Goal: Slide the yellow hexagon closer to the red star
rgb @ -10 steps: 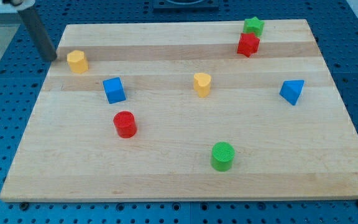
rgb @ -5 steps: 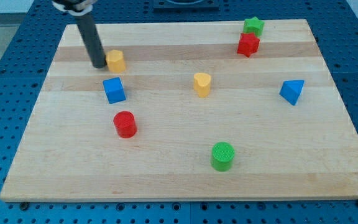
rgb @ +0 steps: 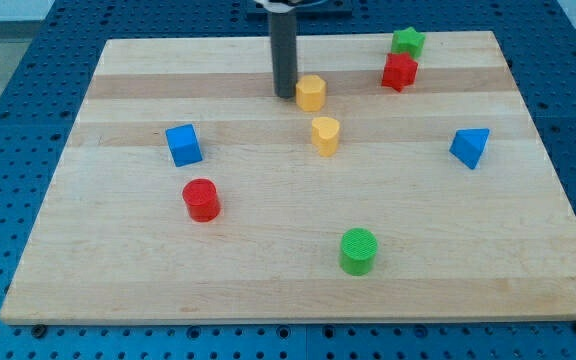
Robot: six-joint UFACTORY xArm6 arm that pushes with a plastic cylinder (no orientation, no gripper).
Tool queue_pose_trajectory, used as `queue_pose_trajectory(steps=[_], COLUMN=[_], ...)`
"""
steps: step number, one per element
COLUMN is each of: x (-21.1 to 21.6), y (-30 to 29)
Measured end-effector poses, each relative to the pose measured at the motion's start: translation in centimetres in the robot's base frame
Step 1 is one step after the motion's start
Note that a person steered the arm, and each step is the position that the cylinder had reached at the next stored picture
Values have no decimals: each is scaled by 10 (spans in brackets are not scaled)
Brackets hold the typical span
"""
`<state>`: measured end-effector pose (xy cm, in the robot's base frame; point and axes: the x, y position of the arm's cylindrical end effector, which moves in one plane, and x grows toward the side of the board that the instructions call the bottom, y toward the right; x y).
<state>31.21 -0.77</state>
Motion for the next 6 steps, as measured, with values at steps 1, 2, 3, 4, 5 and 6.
queue_pose_trajectory(steps=[1,2,3,4,5,6], x=[0,0,10,10,6,16], y=[33,58,63,63,32,16])
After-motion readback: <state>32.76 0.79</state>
